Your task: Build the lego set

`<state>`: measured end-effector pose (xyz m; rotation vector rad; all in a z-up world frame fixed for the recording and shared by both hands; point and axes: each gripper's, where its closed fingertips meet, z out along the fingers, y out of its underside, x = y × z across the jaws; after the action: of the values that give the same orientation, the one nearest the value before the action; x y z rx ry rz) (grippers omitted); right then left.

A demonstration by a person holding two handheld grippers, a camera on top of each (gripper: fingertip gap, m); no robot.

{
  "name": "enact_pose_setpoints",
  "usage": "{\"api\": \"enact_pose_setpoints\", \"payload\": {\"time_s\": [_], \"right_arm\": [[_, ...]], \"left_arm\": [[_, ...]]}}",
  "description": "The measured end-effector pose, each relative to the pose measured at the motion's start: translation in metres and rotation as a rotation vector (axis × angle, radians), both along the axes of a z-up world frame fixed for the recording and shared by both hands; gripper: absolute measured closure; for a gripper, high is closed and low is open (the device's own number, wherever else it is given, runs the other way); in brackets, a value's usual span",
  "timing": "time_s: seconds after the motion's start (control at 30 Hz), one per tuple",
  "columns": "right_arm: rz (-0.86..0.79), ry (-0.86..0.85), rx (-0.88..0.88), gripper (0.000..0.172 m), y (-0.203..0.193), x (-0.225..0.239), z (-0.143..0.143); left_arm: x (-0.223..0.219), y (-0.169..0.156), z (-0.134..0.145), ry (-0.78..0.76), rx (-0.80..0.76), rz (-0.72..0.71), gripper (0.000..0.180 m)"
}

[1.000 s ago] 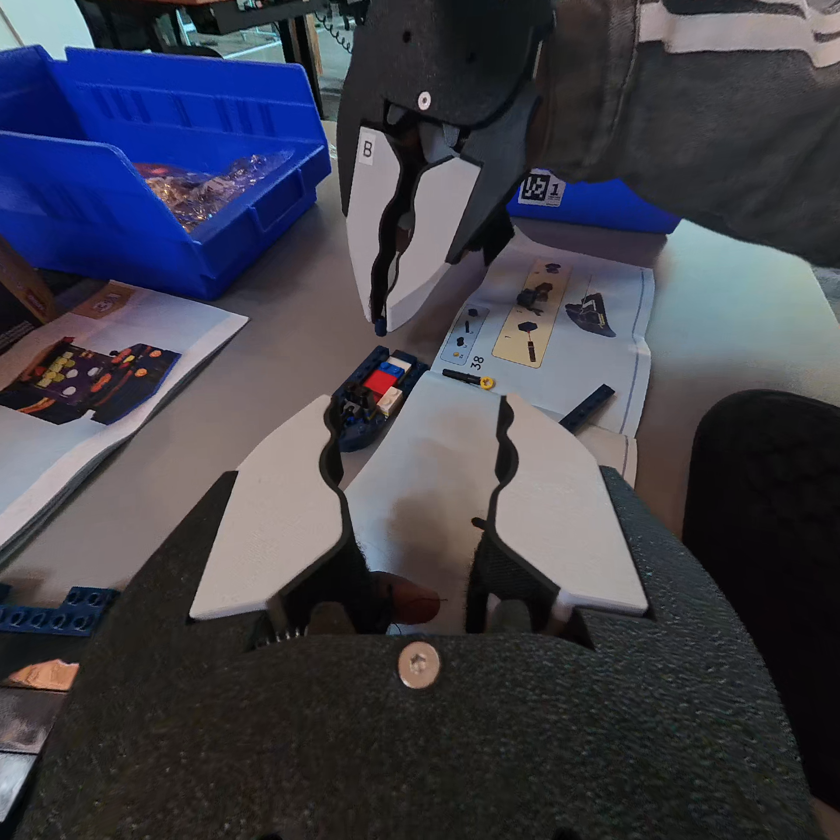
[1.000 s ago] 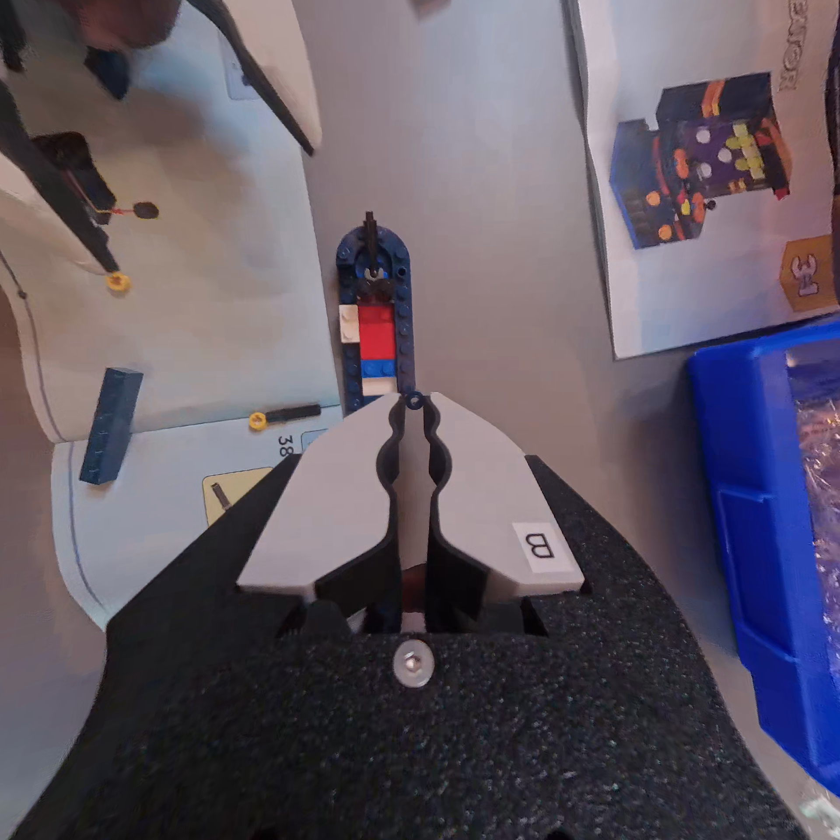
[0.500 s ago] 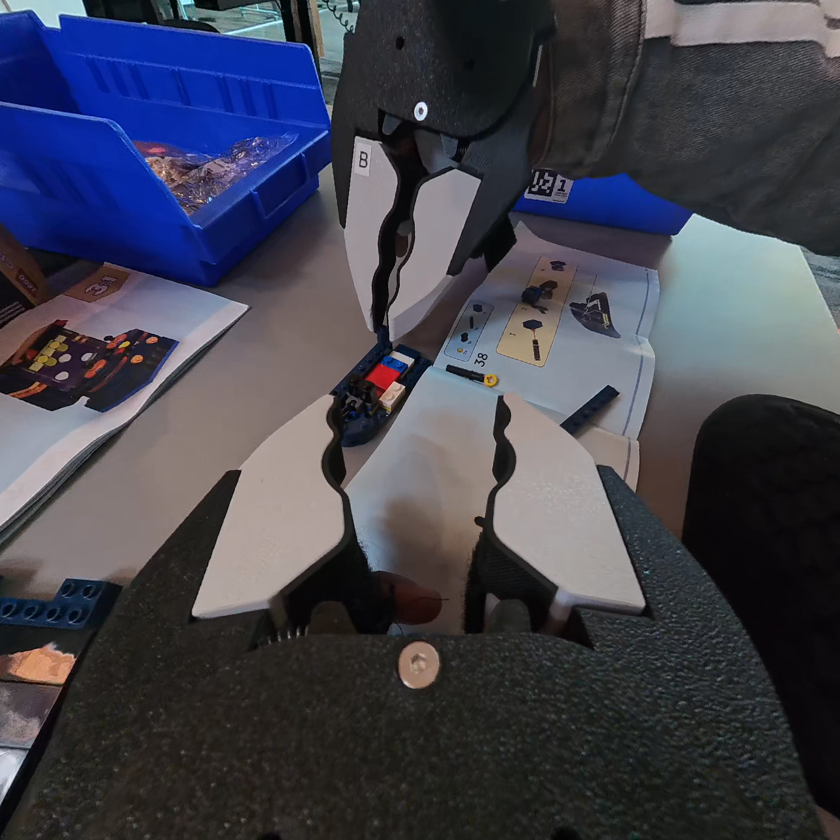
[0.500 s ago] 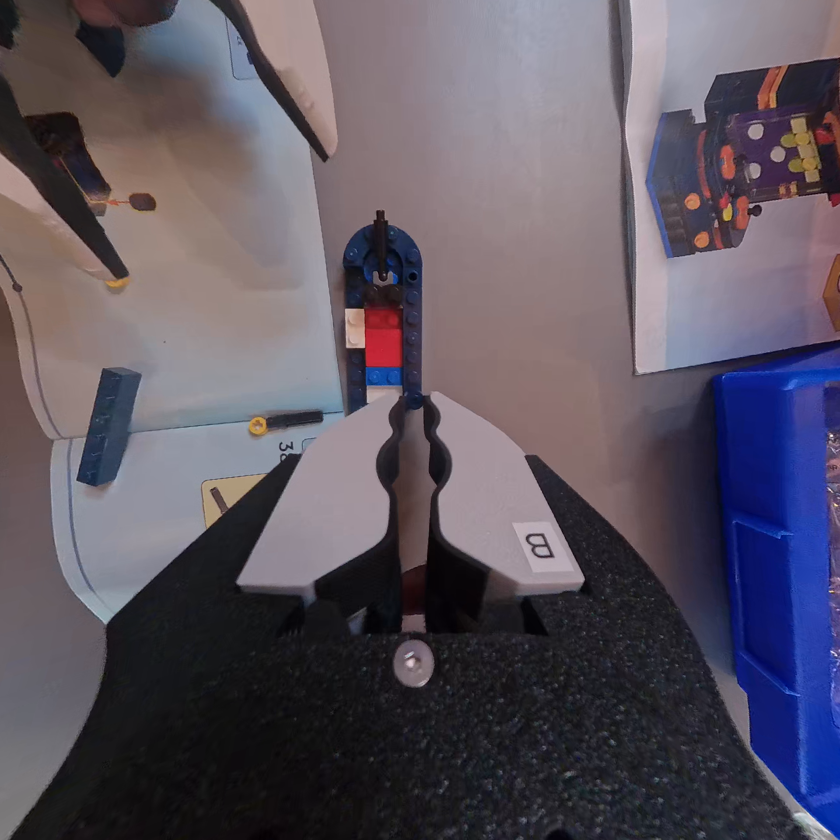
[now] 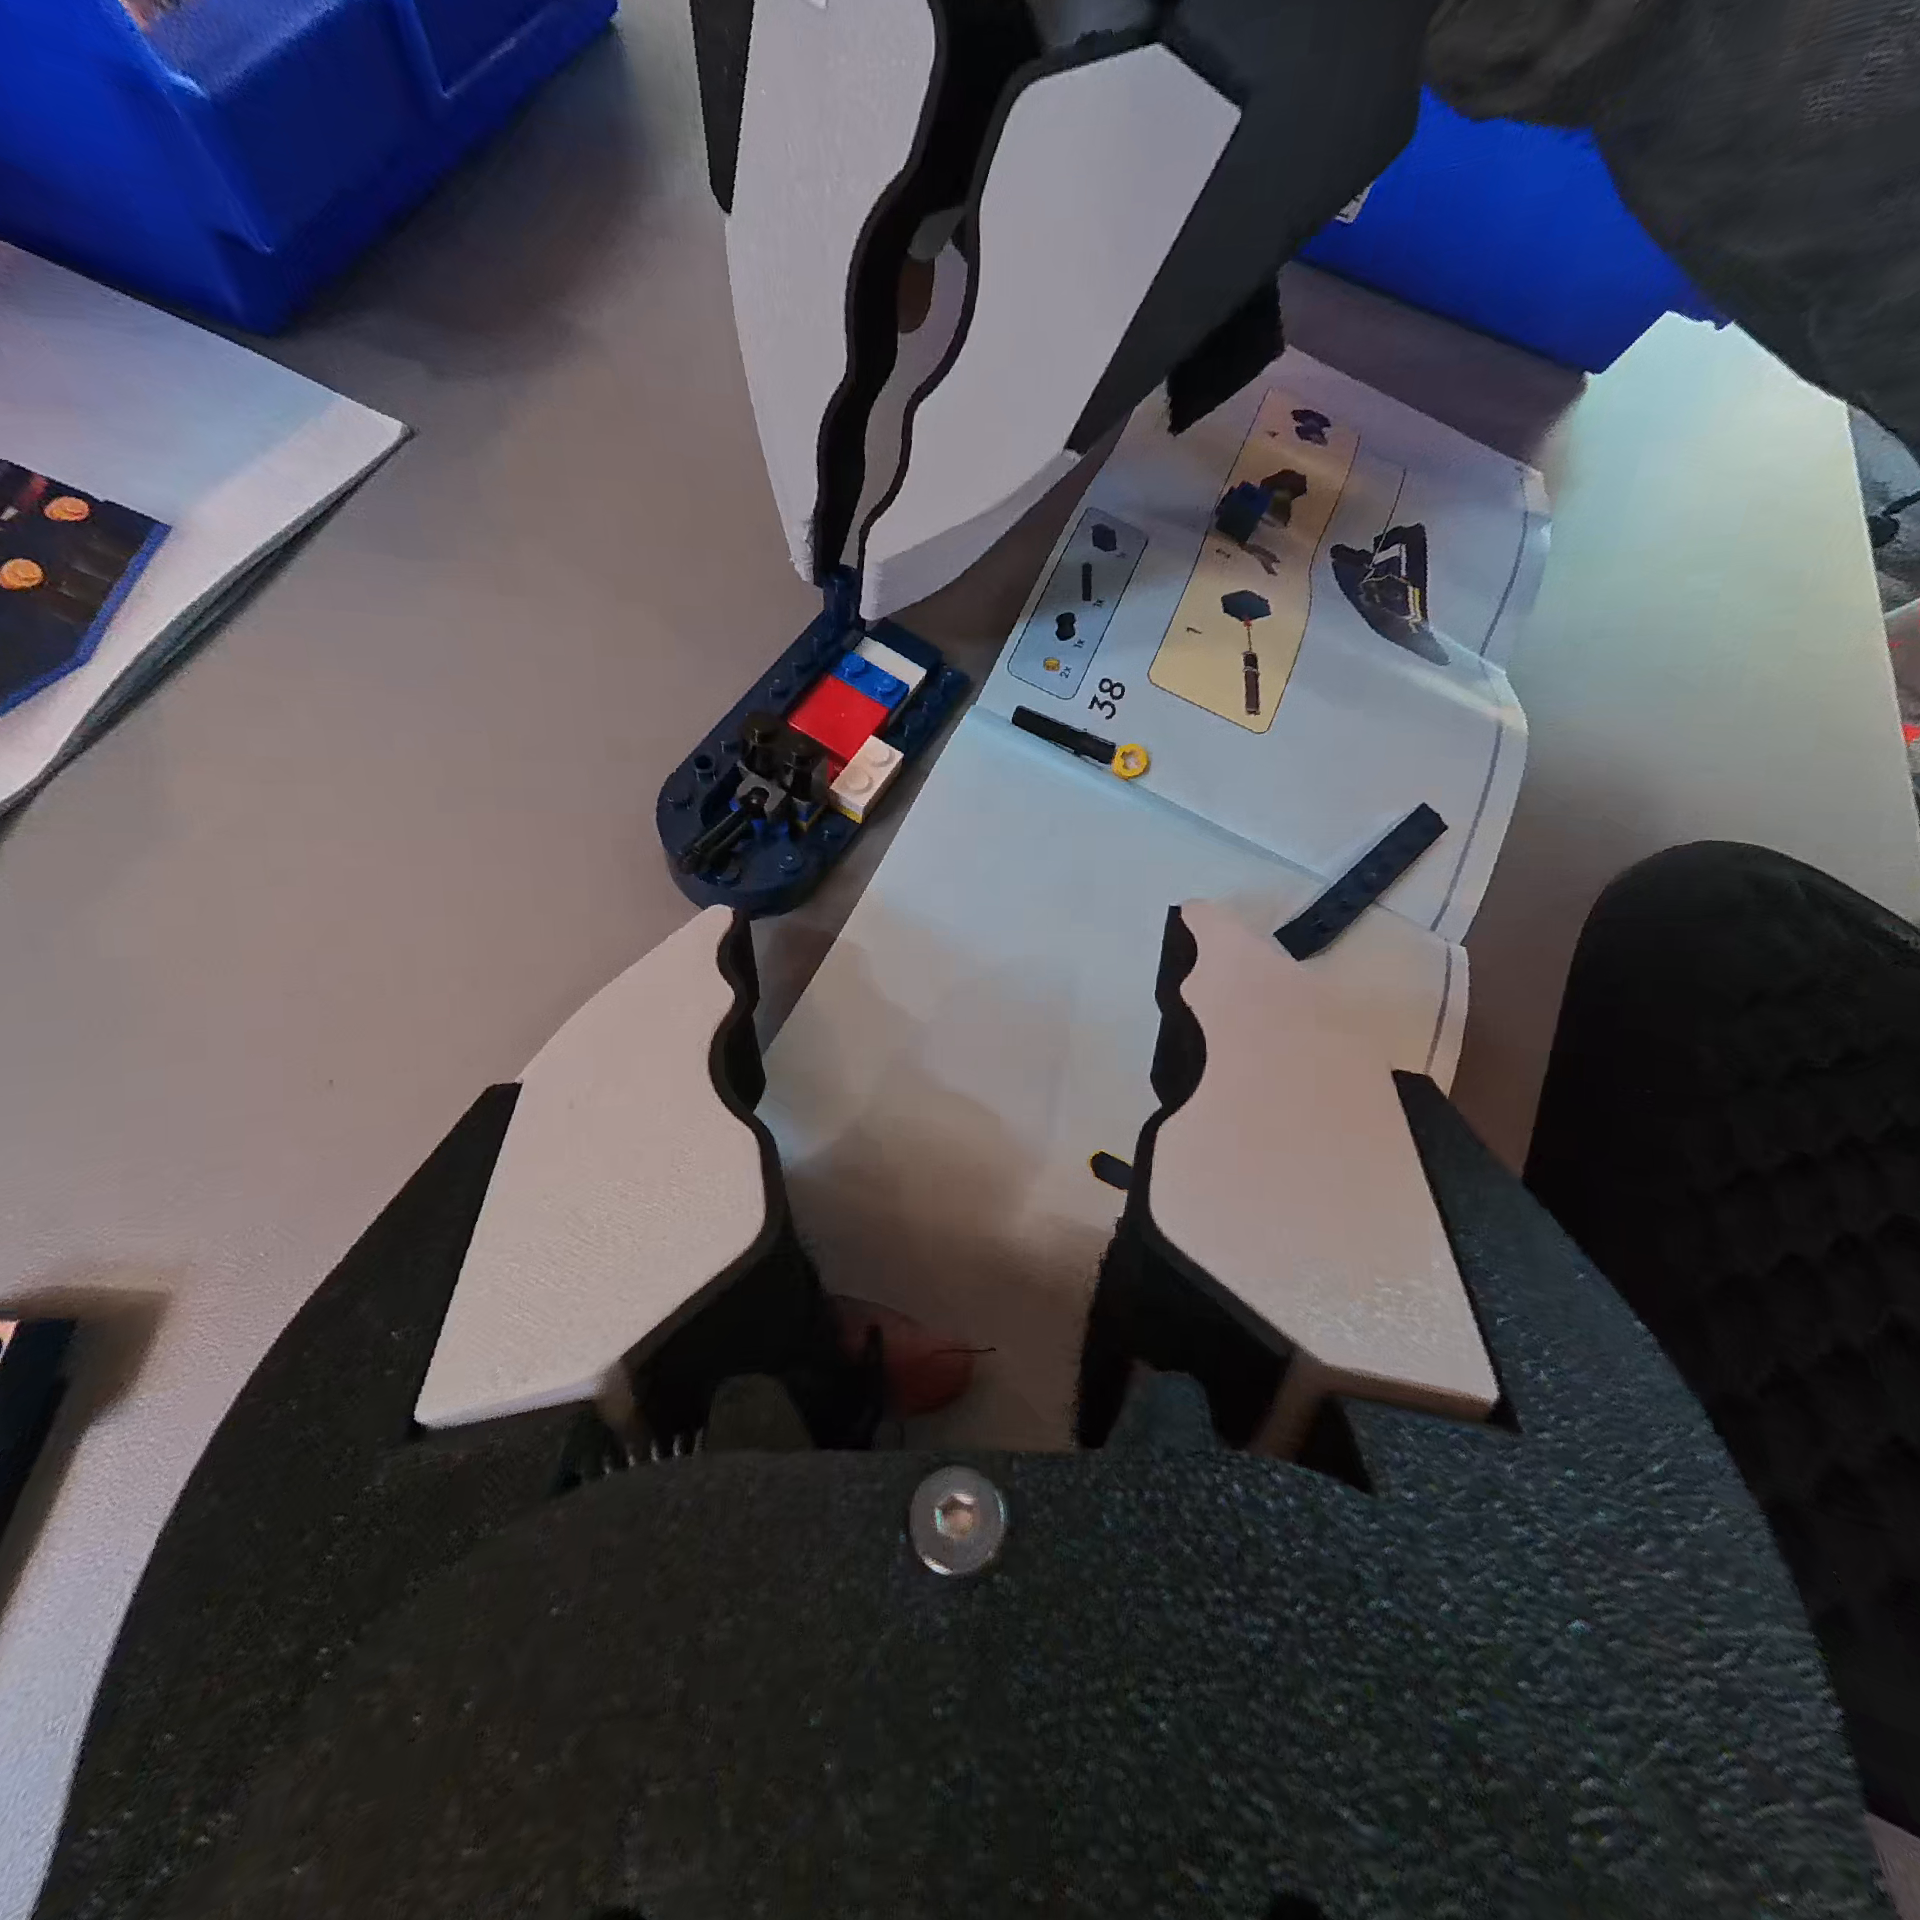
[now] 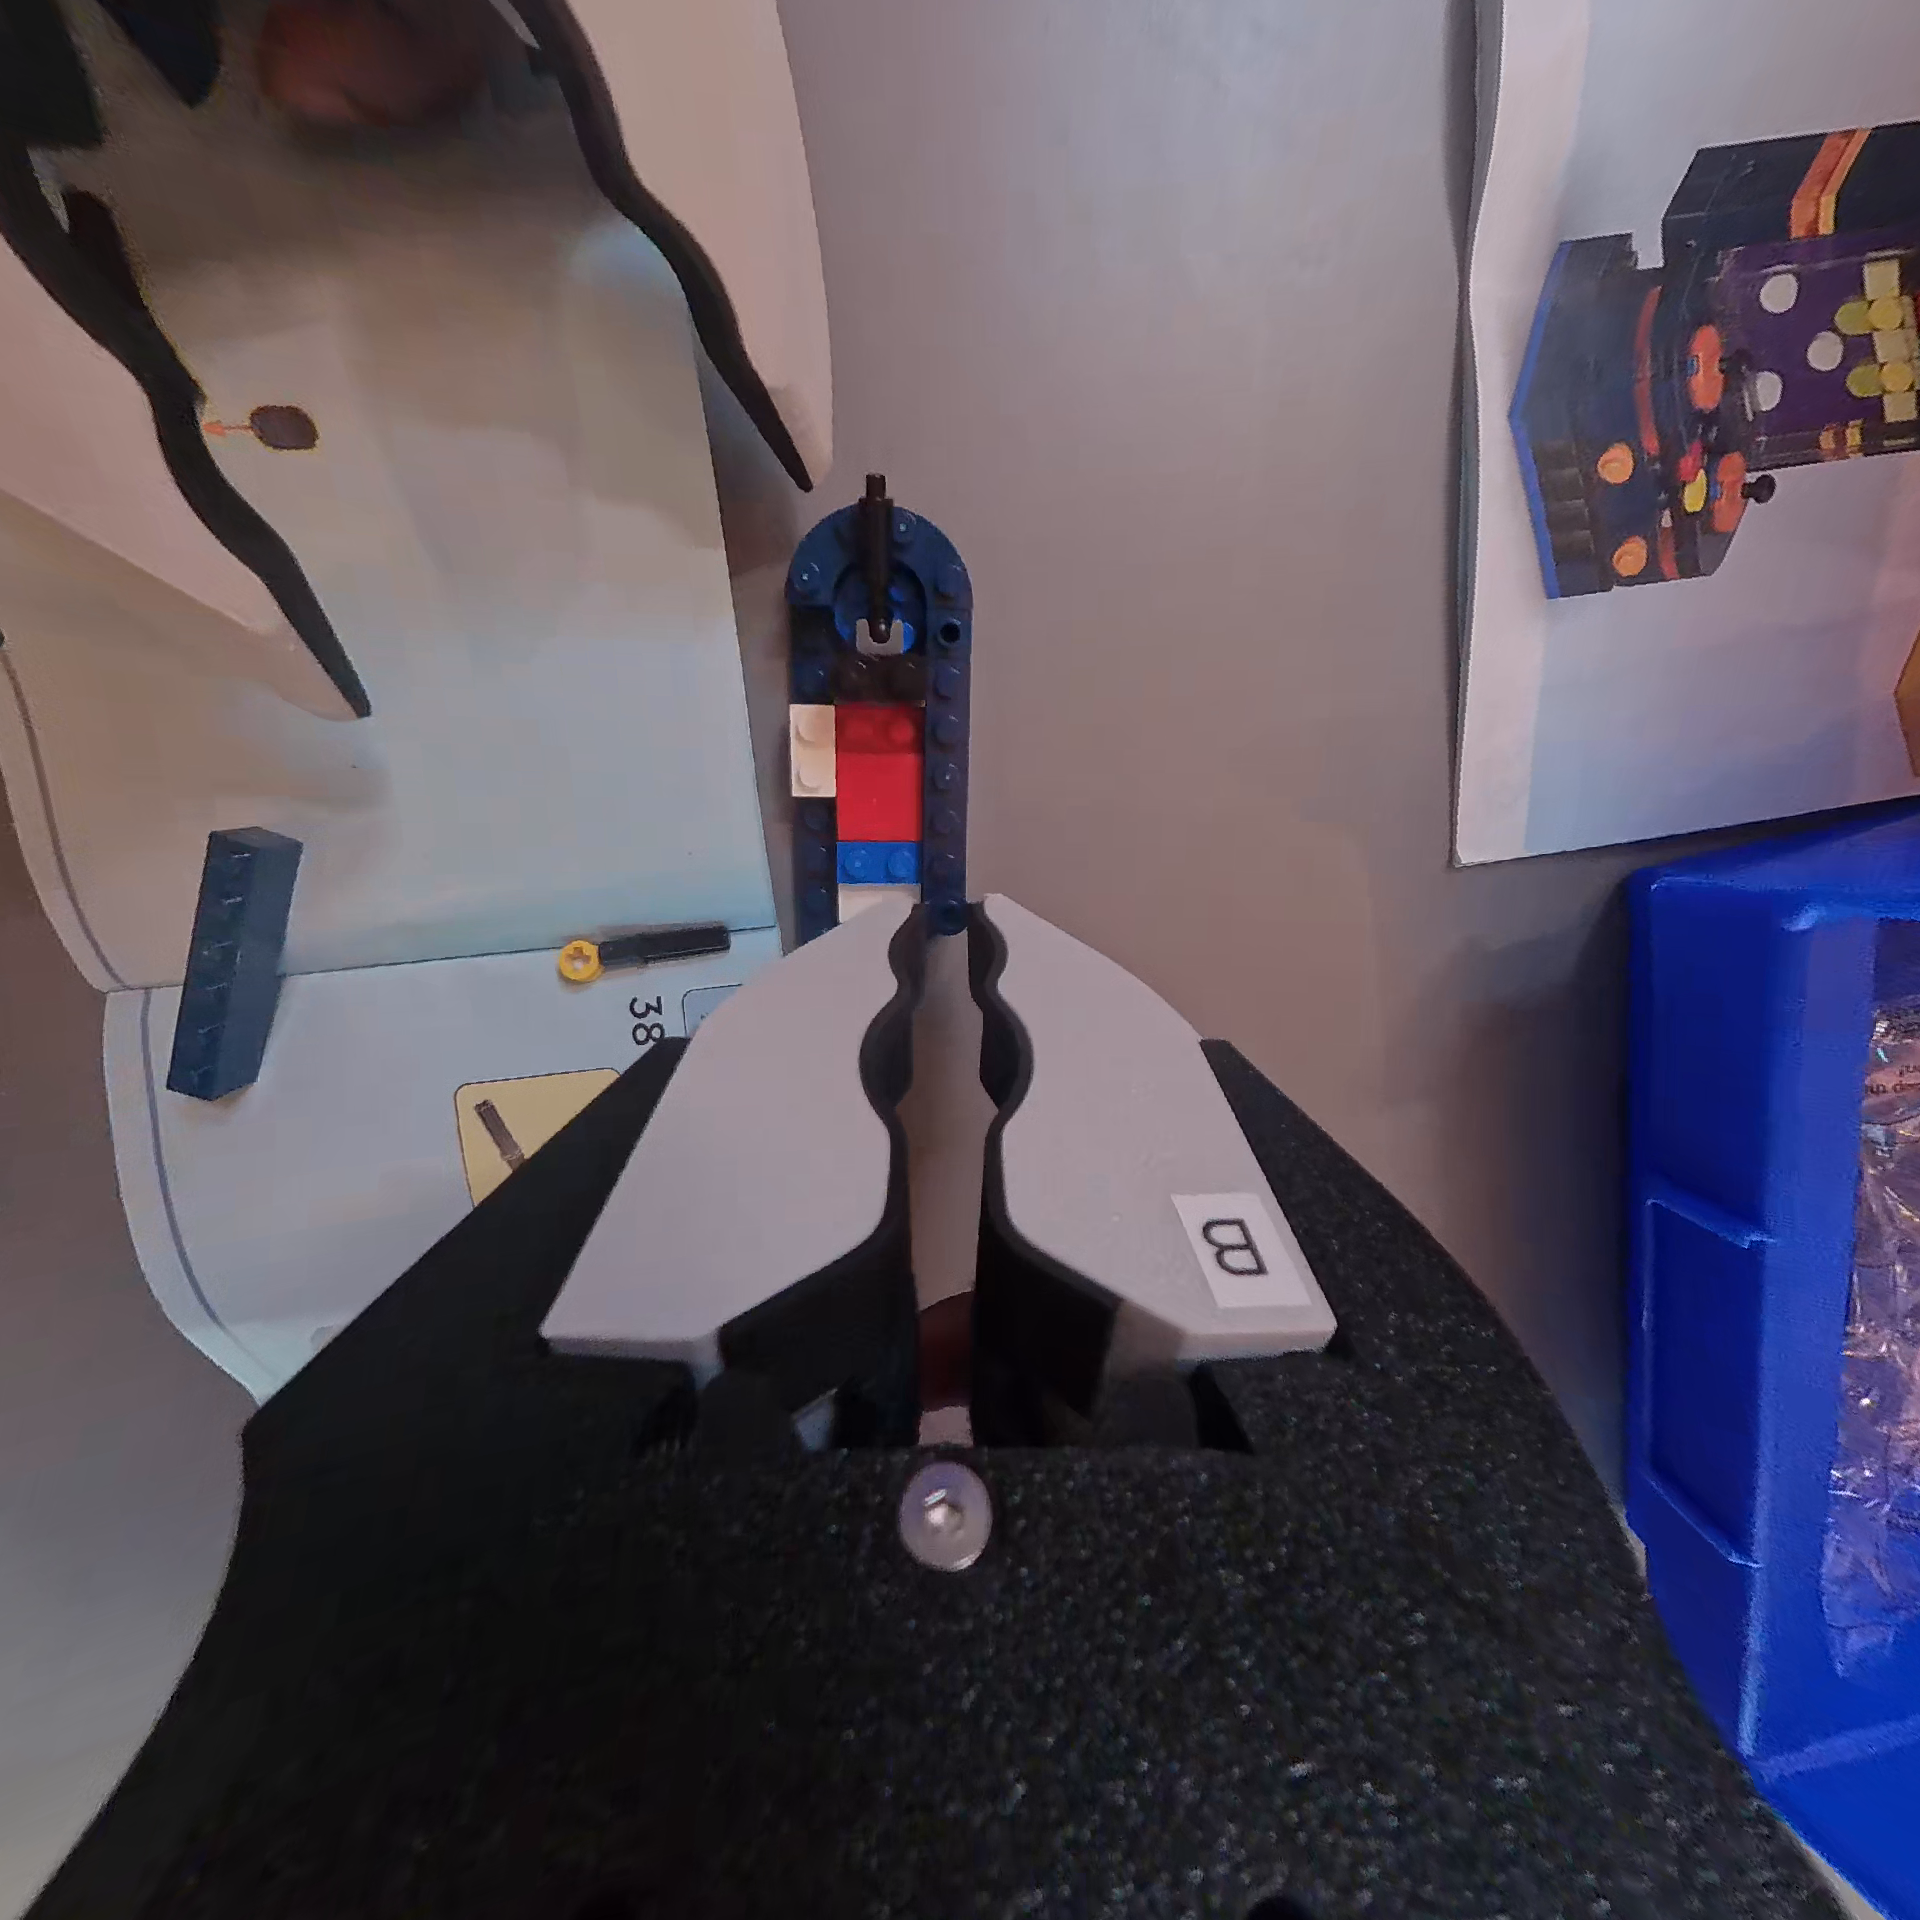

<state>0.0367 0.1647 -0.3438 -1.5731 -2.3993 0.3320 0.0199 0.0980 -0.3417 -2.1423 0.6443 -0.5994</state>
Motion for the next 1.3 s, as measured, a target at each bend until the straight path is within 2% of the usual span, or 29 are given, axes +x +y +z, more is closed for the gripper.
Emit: {"api": "enact_pose_setpoints", "payload": {"time_s": [0.37,0.67,1.3], "right_arm": [[-0.008,-0.001,-0.002,0.164,-0.0001,0.0001,-0.0006],[-0.049,0.114,-0.087,0.164,0.0001,0.0006,-0.0013],[-0.018,0.041,-0.027,0.164,0.0005,0.0004,-0.0021]], "left_arm": [[0.0017,-0.0037,-0.0036,0.015,-0.021,-0.018,0.107],[0.0022,-0.0055,-0.006,0.014,-0.046,-0.026,0.108],[0.0032,-0.0064,-0.0076,0.03,-0.05,-0.038,0.107]]}}
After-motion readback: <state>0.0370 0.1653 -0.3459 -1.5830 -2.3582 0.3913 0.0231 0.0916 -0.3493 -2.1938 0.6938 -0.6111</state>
